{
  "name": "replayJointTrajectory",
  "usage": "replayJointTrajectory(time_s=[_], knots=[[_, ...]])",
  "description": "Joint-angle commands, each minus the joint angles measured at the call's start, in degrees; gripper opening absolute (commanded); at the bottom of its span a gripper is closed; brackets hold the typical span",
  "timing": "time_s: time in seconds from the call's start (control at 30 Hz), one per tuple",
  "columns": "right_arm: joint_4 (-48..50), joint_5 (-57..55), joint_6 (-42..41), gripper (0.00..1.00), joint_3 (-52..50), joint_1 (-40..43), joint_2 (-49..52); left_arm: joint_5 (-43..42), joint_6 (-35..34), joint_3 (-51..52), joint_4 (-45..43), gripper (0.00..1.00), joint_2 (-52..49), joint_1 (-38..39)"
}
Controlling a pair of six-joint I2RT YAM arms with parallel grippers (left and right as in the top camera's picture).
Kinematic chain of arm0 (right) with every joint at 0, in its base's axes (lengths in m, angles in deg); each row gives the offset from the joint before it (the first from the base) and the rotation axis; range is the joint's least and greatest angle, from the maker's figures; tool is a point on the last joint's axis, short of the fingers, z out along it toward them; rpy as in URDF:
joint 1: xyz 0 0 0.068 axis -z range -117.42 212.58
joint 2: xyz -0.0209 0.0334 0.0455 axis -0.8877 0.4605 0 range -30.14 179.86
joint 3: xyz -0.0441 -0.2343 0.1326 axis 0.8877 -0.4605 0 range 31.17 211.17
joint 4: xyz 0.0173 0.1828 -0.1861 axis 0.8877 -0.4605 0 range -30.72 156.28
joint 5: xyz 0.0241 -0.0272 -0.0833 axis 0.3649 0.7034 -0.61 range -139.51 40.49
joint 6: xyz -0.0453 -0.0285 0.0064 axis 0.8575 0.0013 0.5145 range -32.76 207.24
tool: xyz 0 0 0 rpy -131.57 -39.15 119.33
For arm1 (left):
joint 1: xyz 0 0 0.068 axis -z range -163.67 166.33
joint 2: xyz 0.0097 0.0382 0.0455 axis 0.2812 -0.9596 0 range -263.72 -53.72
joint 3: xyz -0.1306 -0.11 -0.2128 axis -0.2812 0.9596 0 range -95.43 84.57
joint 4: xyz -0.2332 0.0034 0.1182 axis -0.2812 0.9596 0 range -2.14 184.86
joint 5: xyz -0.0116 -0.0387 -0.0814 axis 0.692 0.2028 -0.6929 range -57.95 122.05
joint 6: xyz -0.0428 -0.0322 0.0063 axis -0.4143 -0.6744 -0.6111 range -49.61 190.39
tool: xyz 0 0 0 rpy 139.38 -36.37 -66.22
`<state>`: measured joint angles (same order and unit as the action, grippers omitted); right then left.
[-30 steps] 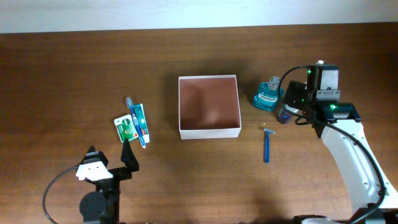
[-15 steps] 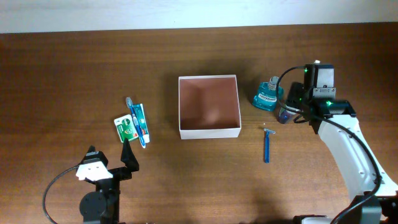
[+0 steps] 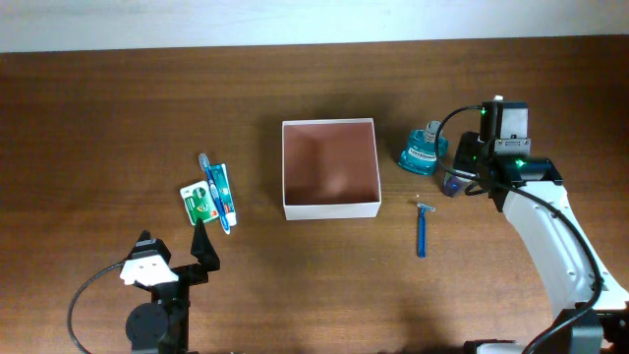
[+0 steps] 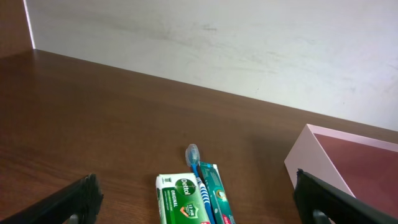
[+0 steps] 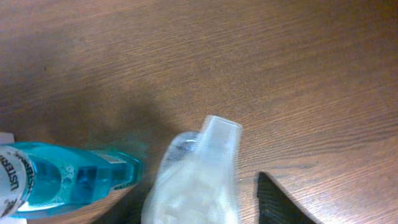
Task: Pack container
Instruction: 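Lower the right gripper and grasp the soap bottle's pump head, then carry the soap bottle left and lower it into the box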
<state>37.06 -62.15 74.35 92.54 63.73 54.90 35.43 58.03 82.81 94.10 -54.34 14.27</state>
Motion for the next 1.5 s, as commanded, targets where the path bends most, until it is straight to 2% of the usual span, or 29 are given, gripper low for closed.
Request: replayJointTrajectory(time_s=[0.0, 0.4, 0.73, 0.87, 1.1, 1.47], knots=[[0.09, -1.09, 0.63, 0.31, 1.33, 0.33, 0.17, 0.00, 1.16, 0.55, -0.39, 0.99, 0.26, -0.35], [0.90, -1.11, 4.70, 0.31, 2.73, 0.33, -3.61, 0.00, 1.16, 0.55, -0.39, 0.99, 0.26, -0.35], [-10.99, -1.11, 5.11, 0.32, 9.53, -0.94, -11.87, 0.00, 1.16, 0.55, -0.39, 0.99, 0.26, -0.35], [-14.53, -1.11, 4.94, 0.32, 11.58, -4.59, -13.77, 0.00, 1.16, 0.55, -0.39, 0.99, 0.26, -0.35], [-21.44, -1.14, 4.59, 0.32, 19.15, -15.80, -13.92, 0.00, 1.16, 0.55, -0.39, 0.99, 0.26, -0.35], [-14.03, -1.16, 3.91, 0.32, 20.20, -28.22, -10.49, 0.00, 1.16, 0.55, -0.39, 0.99, 0.26, -0.35]])
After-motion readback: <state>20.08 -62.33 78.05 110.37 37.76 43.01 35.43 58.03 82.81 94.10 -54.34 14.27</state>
